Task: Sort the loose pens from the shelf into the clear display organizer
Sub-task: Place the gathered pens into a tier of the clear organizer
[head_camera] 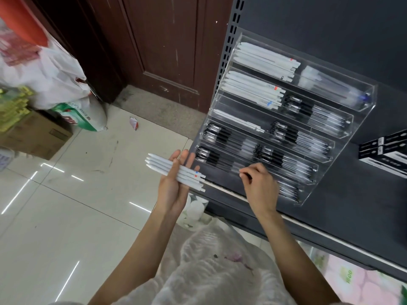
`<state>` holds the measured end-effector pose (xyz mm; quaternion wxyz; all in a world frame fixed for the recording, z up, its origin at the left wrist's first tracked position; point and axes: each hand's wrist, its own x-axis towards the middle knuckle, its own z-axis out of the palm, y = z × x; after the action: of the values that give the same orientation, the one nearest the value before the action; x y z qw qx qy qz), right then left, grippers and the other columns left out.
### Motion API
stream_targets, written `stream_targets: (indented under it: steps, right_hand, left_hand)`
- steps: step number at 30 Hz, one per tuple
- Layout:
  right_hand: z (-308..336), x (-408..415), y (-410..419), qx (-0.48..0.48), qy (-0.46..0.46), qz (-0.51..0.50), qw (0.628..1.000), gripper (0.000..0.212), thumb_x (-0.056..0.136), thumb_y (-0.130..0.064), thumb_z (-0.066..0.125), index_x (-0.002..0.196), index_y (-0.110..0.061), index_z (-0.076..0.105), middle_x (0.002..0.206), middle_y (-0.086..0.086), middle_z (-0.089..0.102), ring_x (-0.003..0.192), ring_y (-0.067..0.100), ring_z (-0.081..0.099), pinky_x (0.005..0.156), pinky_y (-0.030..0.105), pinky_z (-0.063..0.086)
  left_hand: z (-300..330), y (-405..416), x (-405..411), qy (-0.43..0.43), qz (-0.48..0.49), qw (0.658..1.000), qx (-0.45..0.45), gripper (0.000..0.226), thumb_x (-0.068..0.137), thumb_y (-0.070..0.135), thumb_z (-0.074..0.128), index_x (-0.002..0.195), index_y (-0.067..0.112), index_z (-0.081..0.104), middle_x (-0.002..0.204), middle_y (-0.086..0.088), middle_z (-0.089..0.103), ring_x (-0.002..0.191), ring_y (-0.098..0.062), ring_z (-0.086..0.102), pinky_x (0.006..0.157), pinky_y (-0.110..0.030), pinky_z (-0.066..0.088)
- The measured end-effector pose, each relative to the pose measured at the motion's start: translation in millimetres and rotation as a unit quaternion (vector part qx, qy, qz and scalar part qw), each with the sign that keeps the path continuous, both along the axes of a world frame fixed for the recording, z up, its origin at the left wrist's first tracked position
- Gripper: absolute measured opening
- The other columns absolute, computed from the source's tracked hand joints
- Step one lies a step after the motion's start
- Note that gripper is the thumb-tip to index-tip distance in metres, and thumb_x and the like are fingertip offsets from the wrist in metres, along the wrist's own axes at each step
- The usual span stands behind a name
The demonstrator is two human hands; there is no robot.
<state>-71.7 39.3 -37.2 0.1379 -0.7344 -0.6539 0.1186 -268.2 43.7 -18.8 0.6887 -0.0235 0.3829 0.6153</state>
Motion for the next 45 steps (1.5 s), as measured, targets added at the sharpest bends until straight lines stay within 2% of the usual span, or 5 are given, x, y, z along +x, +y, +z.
stream_targets:
  steps: [7,13,17,35,45]
  right_hand:
    - [7,-1,5,-0.042,-0.021,0.005,0.999,0.018,0.092,-0.024,0.060,0.105,-0.018,0.071,0.097,0.000,0.069,0.070,0.017,0.065,0.054,0.019,0.039]
    - [60,-23,-10,-0.186,0.463,-0.054,0.865,0.025,0.098,-0.023,0.046,0.121,-0.020,0.056,0.094,0.006,0.068,0.064,0.018,0.069,0.061,0.027,0.057]
    - [85,-30,-10,-0.145,0.521,-0.046,0.840,0.023,0.096,-0.020,0.050,0.117,-0.019,0.058,0.097,-0.003,0.067,0.072,0.019,0.071,0.067,0.025,0.057]
    - [83,59,61,0.204,0.220,-0.073,0.951,0.010,0.087,-0.018,0.067,0.095,-0.019,0.072,0.085,-0.006,0.065,0.067,0.002,0.056,0.062,0.015,0.044]
    - [50,38,107,0.132,-0.025,0.061,0.989,0.022,0.081,-0.005,0.071,0.097,-0.019,0.075,0.085,0.001,0.073,0.059,0.020,0.068,0.043,0.030,0.052]
  left_hand:
    - [9,-1,3,-0.015,-0.052,0.998,0.038,0.038,0.088,0.015,0.045,0.125,0.014,0.052,0.125,-0.009,0.063,0.116,-0.026,0.060,0.100,-0.047,0.045]
    - [26,6,19,-0.013,-0.087,0.992,0.090,0.034,0.095,0.014,0.037,0.126,0.017,0.050,0.123,-0.002,0.065,0.117,-0.019,0.059,0.097,-0.033,0.049]
    - [43,23,36,-0.010,-0.129,0.985,0.116,0.038,0.090,0.016,0.043,0.128,0.015,0.050,0.124,-0.003,0.065,0.118,-0.018,0.059,0.100,-0.032,0.047]
    - [49,66,60,0.226,-0.252,0.937,0.080,0.027,0.097,0.022,0.047,0.111,0.012,0.068,0.094,-0.002,0.066,0.096,-0.013,0.065,0.074,-0.018,0.053]
    - [39,65,29,0.241,-0.200,0.949,0.046,0.027,0.098,0.022,0.045,0.110,0.014,0.068,0.089,0.007,0.071,0.095,-0.008,0.066,0.076,-0.017,0.053]
